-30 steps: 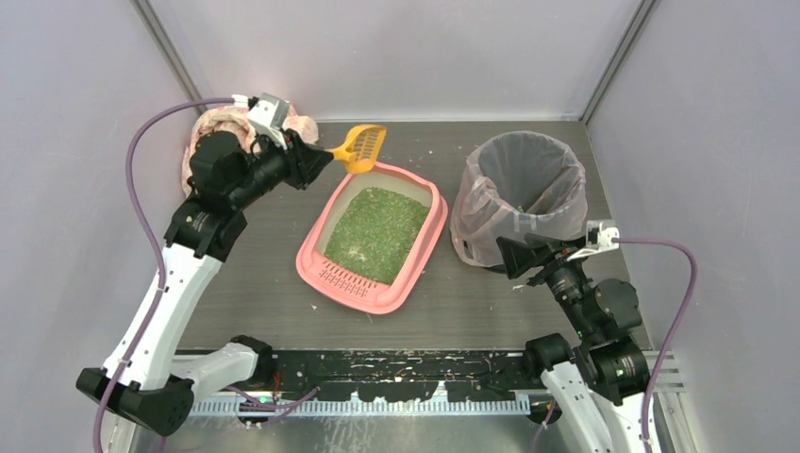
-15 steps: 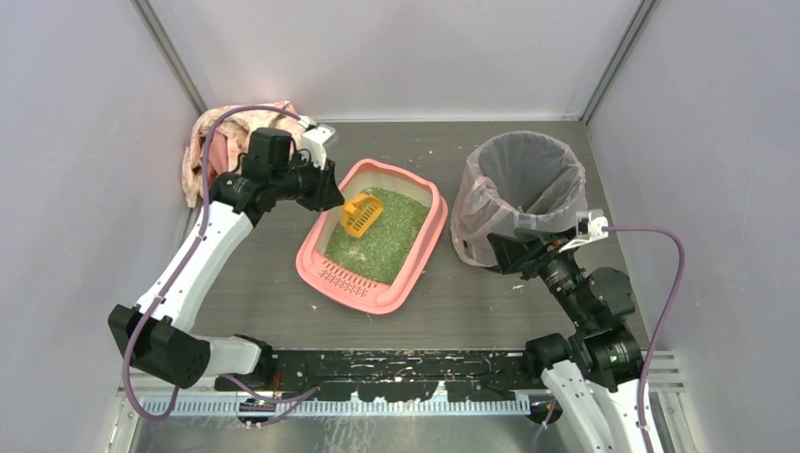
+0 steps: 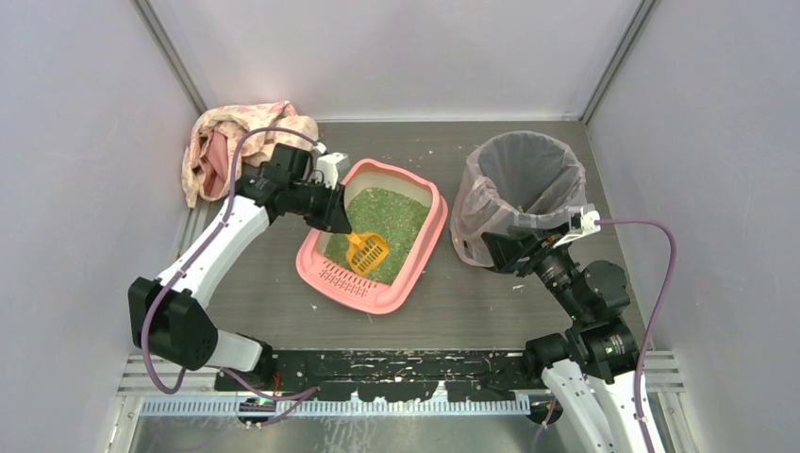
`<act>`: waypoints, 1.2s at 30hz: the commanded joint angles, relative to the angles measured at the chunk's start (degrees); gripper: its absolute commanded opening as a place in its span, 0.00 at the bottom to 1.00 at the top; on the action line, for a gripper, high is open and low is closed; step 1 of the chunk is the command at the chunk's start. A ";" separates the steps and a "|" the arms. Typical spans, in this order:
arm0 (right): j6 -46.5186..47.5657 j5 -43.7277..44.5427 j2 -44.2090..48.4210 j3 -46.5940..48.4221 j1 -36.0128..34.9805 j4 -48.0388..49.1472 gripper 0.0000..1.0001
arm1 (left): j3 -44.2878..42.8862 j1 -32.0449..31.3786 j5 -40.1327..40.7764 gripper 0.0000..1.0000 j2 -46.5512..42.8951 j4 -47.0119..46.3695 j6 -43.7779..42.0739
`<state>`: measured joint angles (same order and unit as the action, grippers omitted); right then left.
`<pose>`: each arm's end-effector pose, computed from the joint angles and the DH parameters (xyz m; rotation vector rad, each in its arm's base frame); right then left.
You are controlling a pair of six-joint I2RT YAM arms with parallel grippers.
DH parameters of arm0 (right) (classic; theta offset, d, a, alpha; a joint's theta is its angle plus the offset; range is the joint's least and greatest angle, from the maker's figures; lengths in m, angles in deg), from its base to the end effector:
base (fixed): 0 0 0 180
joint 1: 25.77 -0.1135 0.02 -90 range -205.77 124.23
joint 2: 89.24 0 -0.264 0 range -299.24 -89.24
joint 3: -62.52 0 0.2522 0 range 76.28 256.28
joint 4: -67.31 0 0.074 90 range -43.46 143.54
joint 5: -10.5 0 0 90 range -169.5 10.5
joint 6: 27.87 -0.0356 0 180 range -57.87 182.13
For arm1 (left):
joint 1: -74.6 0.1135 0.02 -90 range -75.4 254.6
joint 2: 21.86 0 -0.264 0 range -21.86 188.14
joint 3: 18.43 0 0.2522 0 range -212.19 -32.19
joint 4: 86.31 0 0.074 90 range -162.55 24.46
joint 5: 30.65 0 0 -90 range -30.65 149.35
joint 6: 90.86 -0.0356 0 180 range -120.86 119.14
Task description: Clean the litter box
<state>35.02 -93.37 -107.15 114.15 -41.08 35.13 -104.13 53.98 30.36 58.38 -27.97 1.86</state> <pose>0.0817 0.0312 0.3376 -0.0340 1.5960 0.7683 0.2651 -0.1182 0.3138 0.6019 2.4300 -0.8008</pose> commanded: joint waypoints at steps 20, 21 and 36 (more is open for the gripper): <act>0.08 1.05 1.74 0.16 -0.30 3.08 0.77 | -4.00 -0.21 12.64 0.00 -0.39 5.89 2.21; 0.13 0.96 1.74 0.18 -0.30 3.13 0.77 | -3.05 -0.22 11.73 0.00 0.28 5.20 2.42; 0.13 1.29 2.00 -0.03 -0.33 2.95 0.77 | 12.19 -0.95 -8.39 0.00 3.23 -12.94 15.88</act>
<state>35.02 -93.04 -105.62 113.95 -41.10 35.50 -97.03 54.37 28.67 60.42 -40.27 12.51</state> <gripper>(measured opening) 0.772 0.215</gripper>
